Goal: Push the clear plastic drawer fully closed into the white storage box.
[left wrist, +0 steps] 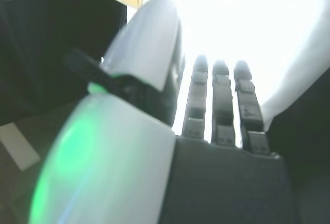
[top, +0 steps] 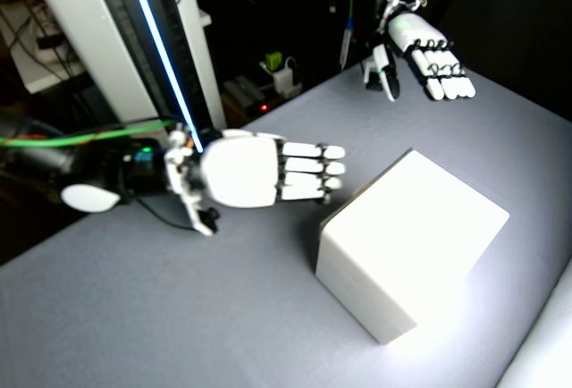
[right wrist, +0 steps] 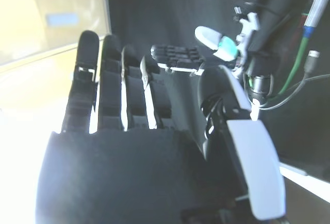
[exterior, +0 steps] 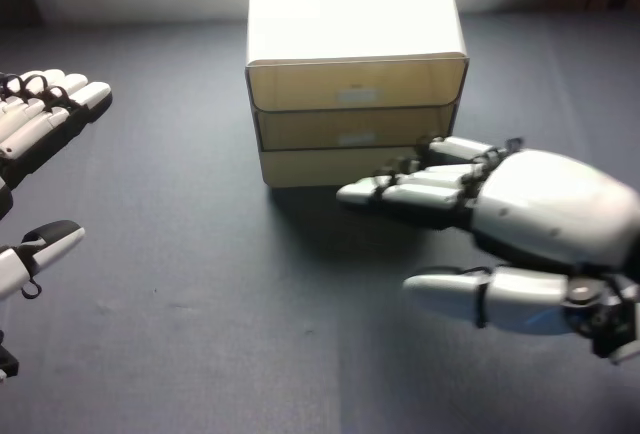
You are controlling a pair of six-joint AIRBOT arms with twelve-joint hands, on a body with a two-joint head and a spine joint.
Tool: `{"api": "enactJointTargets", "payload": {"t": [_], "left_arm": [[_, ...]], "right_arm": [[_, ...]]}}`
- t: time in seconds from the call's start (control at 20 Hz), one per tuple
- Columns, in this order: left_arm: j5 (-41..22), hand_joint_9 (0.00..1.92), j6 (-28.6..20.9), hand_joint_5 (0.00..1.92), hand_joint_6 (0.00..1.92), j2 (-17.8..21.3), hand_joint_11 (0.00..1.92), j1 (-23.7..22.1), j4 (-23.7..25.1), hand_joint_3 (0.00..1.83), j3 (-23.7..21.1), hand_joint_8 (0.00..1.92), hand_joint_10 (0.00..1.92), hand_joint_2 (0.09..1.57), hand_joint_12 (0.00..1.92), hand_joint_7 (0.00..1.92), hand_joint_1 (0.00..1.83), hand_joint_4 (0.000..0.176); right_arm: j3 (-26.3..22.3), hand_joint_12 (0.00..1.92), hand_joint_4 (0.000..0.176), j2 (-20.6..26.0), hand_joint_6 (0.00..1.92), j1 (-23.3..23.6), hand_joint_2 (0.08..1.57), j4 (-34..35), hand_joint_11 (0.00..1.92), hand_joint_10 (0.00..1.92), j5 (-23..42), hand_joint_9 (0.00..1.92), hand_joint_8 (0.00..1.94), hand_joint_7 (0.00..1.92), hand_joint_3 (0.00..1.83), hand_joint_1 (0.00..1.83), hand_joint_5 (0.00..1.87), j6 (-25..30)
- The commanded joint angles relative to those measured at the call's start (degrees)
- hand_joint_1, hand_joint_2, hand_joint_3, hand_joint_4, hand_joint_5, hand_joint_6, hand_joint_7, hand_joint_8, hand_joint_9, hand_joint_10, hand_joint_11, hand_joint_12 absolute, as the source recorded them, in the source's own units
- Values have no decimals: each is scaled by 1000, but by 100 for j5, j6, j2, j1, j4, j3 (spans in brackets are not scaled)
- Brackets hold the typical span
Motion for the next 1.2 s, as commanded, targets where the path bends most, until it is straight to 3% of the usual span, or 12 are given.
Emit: {"api": "enactJointTargets", "payload": {"t": [0.0,0.25,0.4,0.55,0.6,0.65,0.75,0.8,0.85,0.95,1.05,1.15], "left_arm": [[-803,0,-7,5,1,17,0,6,-82,0,-10,0,0,1338,0,0,959,0],[-952,0,-8,4,1,24,0,52,-117,1,-29,0,0,1344,0,0,910,0],[-1071,0,-7,6,2,22,0,53,-132,0,-33,0,0,1322,0,0,884,0],[-1222,0,-6,0,0,17,0,53,-174,2,-40,0,0,1334,0,0,770,0],[-1261,0,-6,0,0,14,0,53,-185,1,-40,0,0,1330,0,0,716,0],[-1292,0,2,0,0,14,0,53,-193,3,-45,0,0,1332,0,0,646,0],[-1412,0,47,0,0,25,0,53,-226,0,-67,0,0,1303,0,0,473,0],[-1465,0,61,0,0,34,0,56,-248,0,-76,0,0,1299,0,0,406,0],[-1528,0,74,0,0,53,0,65,-269,0,-93,0,0,1295,0,0,320,1],[-1757,0,104,0,0,91,0,117,-345,0,-133,0,0,1291,0,0,145,43],[-1813,0,145,0,0,125,0,119,-368,6,-162,0,0,1312,0,0,186,57],[-1813,0,104,0,0,134,0,102,-332,5,-132,0,0,1319,0,0,244,105]], "right_arm": [[-96,1602,0,165,14,-68,1469,148,81,143,1126,586,27,415,8,232,253,75],[-477,1523,0,917,2,-712,1462,780,0,334,2011,353,1,401,3,363,282,-113],[-634,1148,0,1270,6,-1135,1434,1320,0,173,2437,256,2,304,0,172,250,-418],[-760,301,0,1539,10,-1669,1433,1952,0,15,3004,65,14,57,0,267,90,-623],[-806,345,0,1622,1,-1921,1392,2172,0,2,3240,12,2,11,0,98,17,-675],[-850,68,0,1692,0,-2079,1391,2361,0,0,3412,2,0,1,0,93,3,-730],[-906,2,23,1797,0,-2215,1369,2600,0,0,3641,0,0,0,0,131,0,-813],[-930,0,14,1840,0,-2238,1378,2678,0,0,3709,0,0,0,0,101,0,-868],[-966,0,41,1893,0,-2272,1369,2783,0,0,3845,0,0,0,0,90,0,-916],[-1020,0,43,1978,0,-2415,1342,2967,0,0,4204,0,0,0,0,86,0,-926],[-1050,0,87,2037,0,-2469,1300,3042,0,0,4473,0,0,0,0,129,0,-927],[-1051,0,13,2089,0,-2469,1362,3041,0,0,4544,0,0,0,7,231,0,-950]]}}
